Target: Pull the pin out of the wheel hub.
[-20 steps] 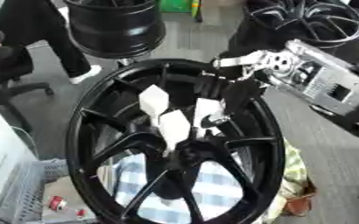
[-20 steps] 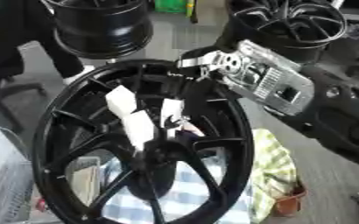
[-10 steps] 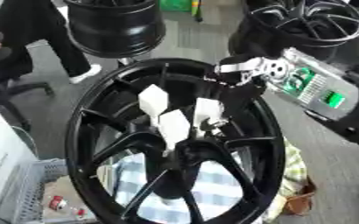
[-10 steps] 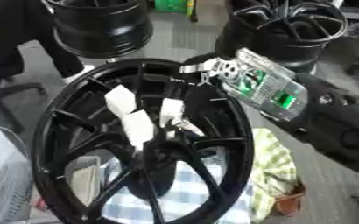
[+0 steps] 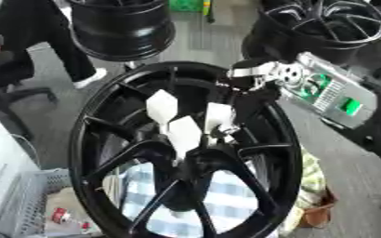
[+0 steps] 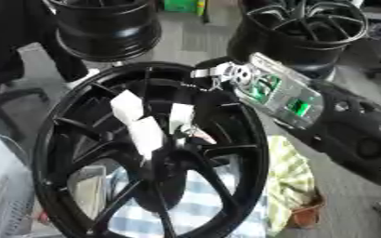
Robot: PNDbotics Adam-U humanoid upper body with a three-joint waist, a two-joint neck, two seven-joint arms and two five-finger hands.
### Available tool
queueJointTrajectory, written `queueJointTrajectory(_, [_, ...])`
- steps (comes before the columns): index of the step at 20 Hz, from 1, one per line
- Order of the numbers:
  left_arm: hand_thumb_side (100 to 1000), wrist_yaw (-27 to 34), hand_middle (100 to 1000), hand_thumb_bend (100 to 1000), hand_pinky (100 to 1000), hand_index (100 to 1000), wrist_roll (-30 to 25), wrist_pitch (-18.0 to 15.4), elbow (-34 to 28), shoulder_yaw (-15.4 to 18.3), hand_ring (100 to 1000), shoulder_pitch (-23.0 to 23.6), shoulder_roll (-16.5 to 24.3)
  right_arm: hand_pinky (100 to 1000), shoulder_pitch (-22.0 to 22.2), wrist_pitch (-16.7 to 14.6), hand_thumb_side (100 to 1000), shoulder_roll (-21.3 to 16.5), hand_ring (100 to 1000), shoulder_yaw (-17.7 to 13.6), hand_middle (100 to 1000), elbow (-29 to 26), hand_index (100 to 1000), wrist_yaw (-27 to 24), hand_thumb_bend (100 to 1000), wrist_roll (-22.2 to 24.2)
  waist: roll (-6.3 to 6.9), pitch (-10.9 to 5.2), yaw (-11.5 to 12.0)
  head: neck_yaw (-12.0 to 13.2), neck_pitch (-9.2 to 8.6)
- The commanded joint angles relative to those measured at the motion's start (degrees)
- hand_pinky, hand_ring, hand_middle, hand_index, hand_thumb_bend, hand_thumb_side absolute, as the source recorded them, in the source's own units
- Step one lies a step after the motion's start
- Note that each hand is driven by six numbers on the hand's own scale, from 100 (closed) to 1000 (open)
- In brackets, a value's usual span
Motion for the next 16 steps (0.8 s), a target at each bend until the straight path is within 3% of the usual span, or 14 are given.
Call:
queueJointTrajectory(1, [702, -0.41, 721, 100, 783, 841, -0.42, -0.09, -0.94, 0.10, 804, -0.55, 0.24, 727, -0.95, 10.83, 129, -0.79, 665, -1.23, 548, -0.17, 685, 0.54, 512, 8.92, 0.33, -0.54, -0.05, -0.11, 0.31])
queueJointTrajectory(9, [703, -0.53, 720, 100, 783, 831, -0.67, -0.16, -0.94, 0.20, 804, -0.37, 0.07, 685, -0.96, 10.83, 100, -0.63, 592, -1.13, 448, -0.49, 600, 2.27, 415, 5.47, 0.27, -0.56, 0.04, -0.09, 0.31])
queueJointTrajectory(13, [703, -0.53, 718, 100, 783, 826, -0.72, -0.14, -0.94, 0.25, 805, -0.33, 0.02, 653, -1.31, 10.83, 100, -0.52, 524, -1.42, 337, -1.64, 498, 3.34, 341, 2.49, 0.24, -0.61, 0.05, -0.05, 0.31])
queueJointTrajectory(16, [704, -0.55, 718, 100, 783, 824, -0.67, -0.01, -0.94, 0.31, 805, -0.27, -0.09, 632, -1.55, 10.83, 100, -0.48, 479, -1.84, 263, -2.59, 421, 4.34, 363, -1.31, 0.24, -0.65, 0.08, -0.02, 0.31])
